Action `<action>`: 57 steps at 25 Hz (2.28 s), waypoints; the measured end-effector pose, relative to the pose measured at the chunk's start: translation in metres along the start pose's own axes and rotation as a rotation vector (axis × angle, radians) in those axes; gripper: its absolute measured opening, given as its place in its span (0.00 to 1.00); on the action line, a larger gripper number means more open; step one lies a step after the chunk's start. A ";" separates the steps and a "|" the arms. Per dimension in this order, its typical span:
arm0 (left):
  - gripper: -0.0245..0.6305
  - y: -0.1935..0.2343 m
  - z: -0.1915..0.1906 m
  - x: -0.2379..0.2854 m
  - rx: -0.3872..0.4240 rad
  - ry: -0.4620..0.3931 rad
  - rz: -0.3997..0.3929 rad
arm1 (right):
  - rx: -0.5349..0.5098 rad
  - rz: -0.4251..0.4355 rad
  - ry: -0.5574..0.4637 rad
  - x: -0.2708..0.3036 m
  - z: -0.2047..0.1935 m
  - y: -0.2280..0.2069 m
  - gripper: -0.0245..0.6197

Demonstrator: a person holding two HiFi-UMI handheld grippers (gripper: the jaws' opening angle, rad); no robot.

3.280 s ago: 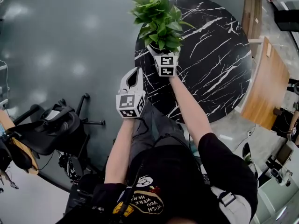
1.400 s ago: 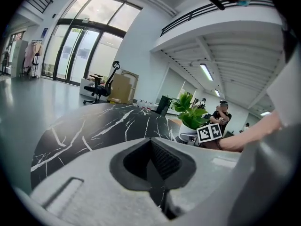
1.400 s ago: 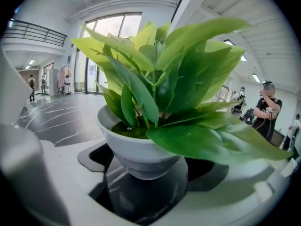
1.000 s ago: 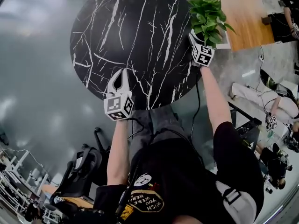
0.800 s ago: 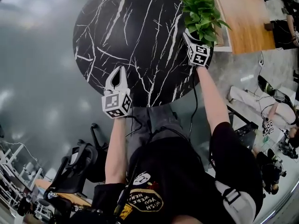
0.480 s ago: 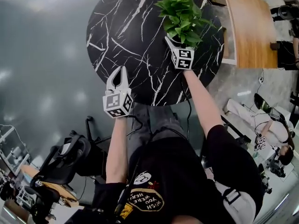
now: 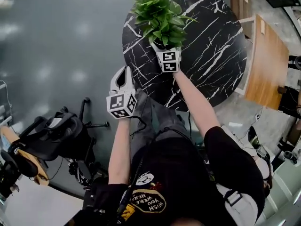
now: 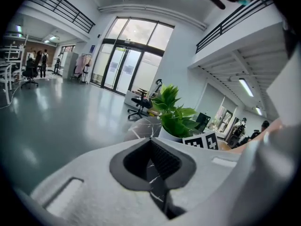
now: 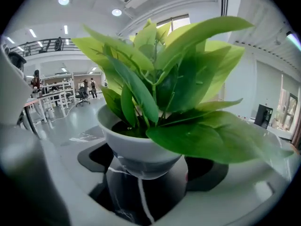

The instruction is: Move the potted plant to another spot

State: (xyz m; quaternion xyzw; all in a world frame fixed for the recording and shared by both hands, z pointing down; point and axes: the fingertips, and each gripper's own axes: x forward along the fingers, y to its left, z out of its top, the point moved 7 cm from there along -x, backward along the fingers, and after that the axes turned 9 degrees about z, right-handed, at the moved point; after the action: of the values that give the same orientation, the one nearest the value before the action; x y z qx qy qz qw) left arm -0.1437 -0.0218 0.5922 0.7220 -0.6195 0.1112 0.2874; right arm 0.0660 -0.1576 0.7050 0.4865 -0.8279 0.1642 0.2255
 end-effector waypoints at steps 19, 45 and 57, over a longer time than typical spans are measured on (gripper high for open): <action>0.04 0.031 -0.004 -0.028 -0.070 -0.017 0.095 | -0.056 0.179 0.084 -0.002 -0.009 0.071 0.79; 0.04 -0.089 0.127 -0.129 0.192 -0.216 -0.086 | 0.070 0.265 -0.201 -0.262 0.167 0.130 0.04; 0.04 -0.099 0.115 -0.136 0.206 -0.186 -0.086 | 0.067 0.262 -0.203 -0.273 0.166 0.130 0.04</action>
State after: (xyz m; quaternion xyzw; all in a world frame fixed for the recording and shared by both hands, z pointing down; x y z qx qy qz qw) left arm -0.0991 0.0341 0.4018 0.7808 -0.5971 0.0945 0.1578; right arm 0.0323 0.0221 0.4120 0.3956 -0.8969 0.1698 0.1010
